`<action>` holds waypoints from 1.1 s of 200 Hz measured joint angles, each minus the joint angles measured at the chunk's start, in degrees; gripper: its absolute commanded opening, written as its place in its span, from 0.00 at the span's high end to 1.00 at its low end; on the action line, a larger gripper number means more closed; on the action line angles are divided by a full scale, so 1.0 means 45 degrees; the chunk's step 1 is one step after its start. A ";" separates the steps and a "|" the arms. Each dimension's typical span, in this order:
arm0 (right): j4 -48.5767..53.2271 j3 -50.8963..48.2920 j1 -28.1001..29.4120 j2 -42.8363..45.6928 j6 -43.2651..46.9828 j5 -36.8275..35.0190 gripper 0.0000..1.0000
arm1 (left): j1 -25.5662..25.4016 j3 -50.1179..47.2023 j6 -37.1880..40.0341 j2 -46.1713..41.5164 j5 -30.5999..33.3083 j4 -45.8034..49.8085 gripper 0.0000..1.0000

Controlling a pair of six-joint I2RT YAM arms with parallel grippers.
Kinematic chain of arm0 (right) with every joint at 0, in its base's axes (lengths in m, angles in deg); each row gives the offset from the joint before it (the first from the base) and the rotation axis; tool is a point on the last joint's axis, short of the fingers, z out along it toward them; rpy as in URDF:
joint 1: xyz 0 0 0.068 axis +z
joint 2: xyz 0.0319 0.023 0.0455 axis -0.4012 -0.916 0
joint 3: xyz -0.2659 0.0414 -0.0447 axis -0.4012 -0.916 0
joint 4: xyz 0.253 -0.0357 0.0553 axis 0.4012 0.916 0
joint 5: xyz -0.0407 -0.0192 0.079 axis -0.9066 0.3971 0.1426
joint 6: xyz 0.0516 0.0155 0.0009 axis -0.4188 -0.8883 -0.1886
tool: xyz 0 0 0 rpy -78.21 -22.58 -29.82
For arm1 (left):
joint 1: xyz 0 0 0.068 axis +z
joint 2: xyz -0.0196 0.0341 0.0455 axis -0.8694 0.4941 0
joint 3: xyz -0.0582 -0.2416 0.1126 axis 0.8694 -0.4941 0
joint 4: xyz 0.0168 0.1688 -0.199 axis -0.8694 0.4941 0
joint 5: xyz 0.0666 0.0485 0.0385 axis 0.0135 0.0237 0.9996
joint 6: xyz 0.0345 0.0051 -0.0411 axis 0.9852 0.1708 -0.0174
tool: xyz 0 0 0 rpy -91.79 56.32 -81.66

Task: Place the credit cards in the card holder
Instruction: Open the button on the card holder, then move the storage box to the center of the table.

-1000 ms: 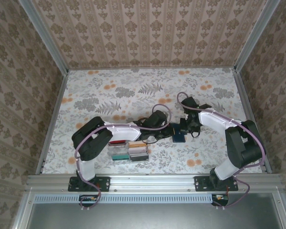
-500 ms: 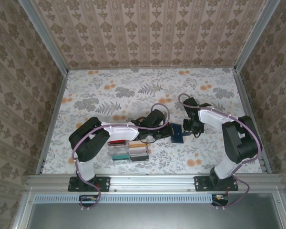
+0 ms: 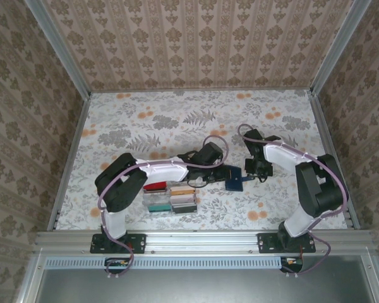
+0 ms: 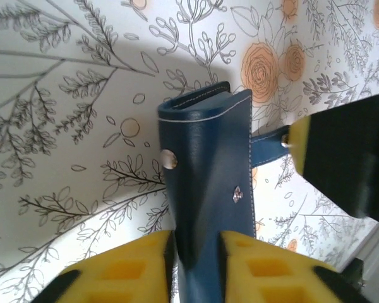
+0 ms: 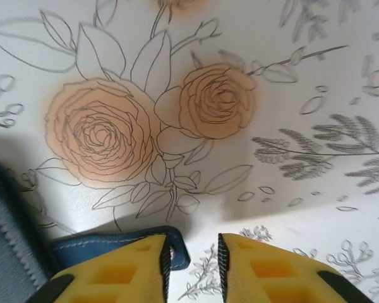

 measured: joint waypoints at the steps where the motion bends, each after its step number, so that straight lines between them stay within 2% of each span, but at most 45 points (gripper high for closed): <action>1: 0.0005 0.0000 -0.0005 0.0073 0.0053 0.0000 0.60 | 0.0000 0.0015 -0.0019 0.0000 0.0015 0.0019 0.60; 20: 0.0097 0.0019 -0.0107 0.1336 0.0068 -0.0024 0.59 | 0.0000 0.0277 0.0248 -0.0015 0.0447 0.0602 0.59; 35: 0.0146 0.0141 -0.0165 0.2200 0.0126 0.0015 0.59 | -0.0015 0.0277 0.0481 -0.0068 0.0670 0.0967 0.54; 58: -0.0005 0.0248 -0.0189 0.3405 0.0651 0.0641 0.60 | -0.0112 0.0243 0.0981 -0.0607 0.1137 0.1248 0.51; 81: -0.0733 0.0248 -0.0189 0.4318 0.1394 0.2327 0.61 | -0.0413 -0.0155 0.1409 -0.2492 0.2312 0.1268 0.43; 104: -0.1996 0.0248 0.0000 0.4517 0.2074 0.4337 0.62 | -0.0534 -0.0806 0.1535 -0.5003 0.3920 0.1384 0.41; 129: -0.3143 0.0340 0.0884 0.3900 0.3099 0.5950 0.62 | -0.0160 -0.2030 0.1511 -0.7592 0.5824 0.1710 0.36; 163: -0.3633 0.1428 0.2827 0.2040 0.5115 0.6800 0.60 | 0.1039 -0.4143 0.1423 -1.0496 0.7553 0.2895 0.33; 189: -0.3667 0.2424 0.4415 0.0709 0.6965 0.6960 0.60 | 0.2404 -0.5251 0.1341 -1.2254 0.8000 0.4061 0.30; 220: -0.3546 0.3332 0.5824 -0.0423 0.9185 0.7043 0.59 | 0.4216 -0.6533 0.1175 -1.4348 0.7757 0.4930 0.29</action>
